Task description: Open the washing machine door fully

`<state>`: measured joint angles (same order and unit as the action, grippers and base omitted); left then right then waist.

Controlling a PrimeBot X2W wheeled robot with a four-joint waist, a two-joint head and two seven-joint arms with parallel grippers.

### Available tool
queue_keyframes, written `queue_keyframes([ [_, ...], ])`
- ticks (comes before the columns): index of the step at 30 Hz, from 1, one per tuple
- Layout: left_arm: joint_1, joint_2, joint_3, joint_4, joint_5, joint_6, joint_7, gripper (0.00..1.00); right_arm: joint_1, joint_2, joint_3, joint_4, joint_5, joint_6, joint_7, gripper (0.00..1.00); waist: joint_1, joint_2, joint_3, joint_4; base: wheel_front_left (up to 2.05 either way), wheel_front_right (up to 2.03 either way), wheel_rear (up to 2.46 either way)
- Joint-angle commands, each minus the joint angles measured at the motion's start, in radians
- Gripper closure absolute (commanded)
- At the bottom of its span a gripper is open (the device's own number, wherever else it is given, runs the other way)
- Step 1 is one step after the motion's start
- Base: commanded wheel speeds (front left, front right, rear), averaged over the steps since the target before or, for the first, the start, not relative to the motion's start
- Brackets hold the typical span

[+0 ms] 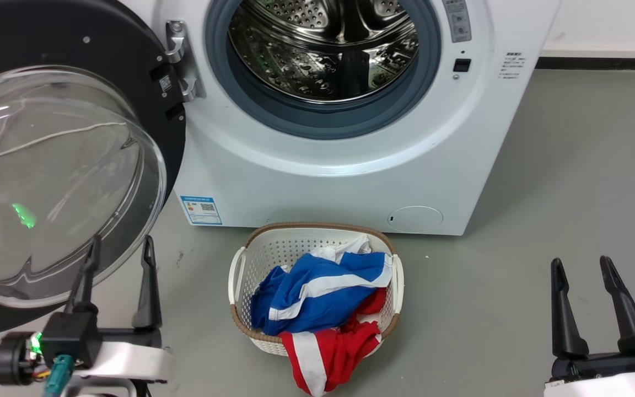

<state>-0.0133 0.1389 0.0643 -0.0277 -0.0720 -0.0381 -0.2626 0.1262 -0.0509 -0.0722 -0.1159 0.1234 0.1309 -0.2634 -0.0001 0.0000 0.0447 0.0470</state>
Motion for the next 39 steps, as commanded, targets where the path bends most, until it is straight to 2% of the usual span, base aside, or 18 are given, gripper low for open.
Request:
queue_keyframes([
  [1,0.014,-0.008,-0.006,0.007,-0.001,0.006,0.000,0.00,0.012,0.002,-0.003,-0.006,-0.004,0.000,-0.002,0.00,0.0001,0.0000,-0.001,-0.008,0.00,0.00,0.00],
  [7,0.043,-0.041,-0.027,0.057,-0.007,0.031,-0.002,0.00,0.035,0.002,0.005,-0.005,-0.008,0.000,-0.002,0.00,0.0001,0.0000,-0.009,-0.024,0.00,0.00,0.00],
  [15,0.082,-0.057,-0.058,0.071,0.029,0.065,-0.003,0.00,0.065,0.002,0.014,0.017,0.007,0.000,-0.002,0.00,0.0001,0.0000,-0.017,-0.032,0.00,0.00,0.00],
  [31,0.129,-0.068,-0.080,0.063,0.035,0.073,-0.003,0.00,0.075,0.002,0.019,0.055,0.023,0.000,-0.002,0.00,0.0001,0.0000,-0.026,-0.030,0.00,0.00,0.00],
  [32,0.122,-0.066,-0.080,0.063,0.034,0.073,0.000,1.00,0.068,0.000,0.020,0.055,0.019,0.000,0.000,1.00,0.0001,0.0000,-0.026,-0.030,0.00,0.00,0.00],
  [36,0.127,-0.070,-0.081,0.098,0.022,0.072,0.005,1.00,0.070,0.000,0.024,0.085,0.028,0.000,0.004,1.00,0.0001,0.0000,-0.026,-0.030,0.00,0.00,0.00],
  [39,0.114,-0.070,-0.073,0.109,-0.044,0.065,0.024,1.00,0.061,-0.003,0.026,0.091,0.095,0.000,0.015,1.00,0.0001,0.0000,-0.026,-0.031,0.00,0.00,0.00],
])
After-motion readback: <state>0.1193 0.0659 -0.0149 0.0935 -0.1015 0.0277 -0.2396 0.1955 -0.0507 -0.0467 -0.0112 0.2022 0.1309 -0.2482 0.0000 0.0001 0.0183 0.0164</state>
